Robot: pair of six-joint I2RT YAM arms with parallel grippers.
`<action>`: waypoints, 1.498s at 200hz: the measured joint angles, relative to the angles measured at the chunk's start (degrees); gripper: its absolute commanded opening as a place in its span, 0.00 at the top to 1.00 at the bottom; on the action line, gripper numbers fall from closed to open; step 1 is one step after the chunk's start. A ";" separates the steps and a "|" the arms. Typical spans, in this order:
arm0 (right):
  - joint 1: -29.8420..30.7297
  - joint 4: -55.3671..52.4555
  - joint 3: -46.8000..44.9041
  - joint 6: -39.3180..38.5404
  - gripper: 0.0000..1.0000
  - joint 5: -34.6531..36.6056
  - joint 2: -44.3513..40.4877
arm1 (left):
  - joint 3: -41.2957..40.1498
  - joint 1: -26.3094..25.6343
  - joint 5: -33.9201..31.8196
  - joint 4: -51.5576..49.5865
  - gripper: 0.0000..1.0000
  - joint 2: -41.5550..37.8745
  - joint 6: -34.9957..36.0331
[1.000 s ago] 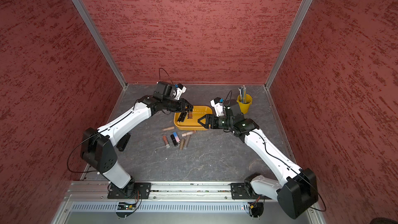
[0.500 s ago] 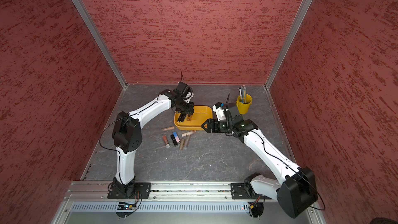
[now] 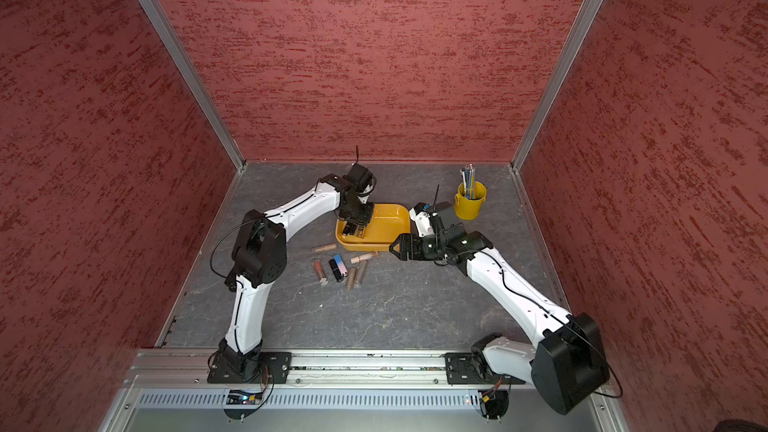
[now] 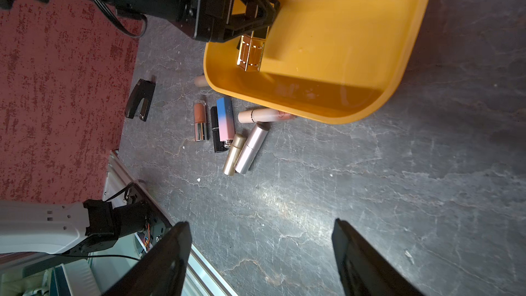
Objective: Put the lipstick into the storage box
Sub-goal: Place the lipstick in the storage box.
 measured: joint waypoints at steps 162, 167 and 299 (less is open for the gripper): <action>0.00 1.68 -1.27 -0.11 0.17 -0.09 0.76 | 5.81 0.39 -2.93 -1.86 0.87 7.43 1.29; 0.00 1.70 -1.27 -0.13 0.17 -0.09 0.79 | 5.95 0.46 -2.95 -1.84 0.86 7.58 1.29; 0.00 1.97 -1.70 -0.17 0.17 -0.13 1.38 | 6.29 0.61 -3.02 -2.19 0.62 8.11 1.49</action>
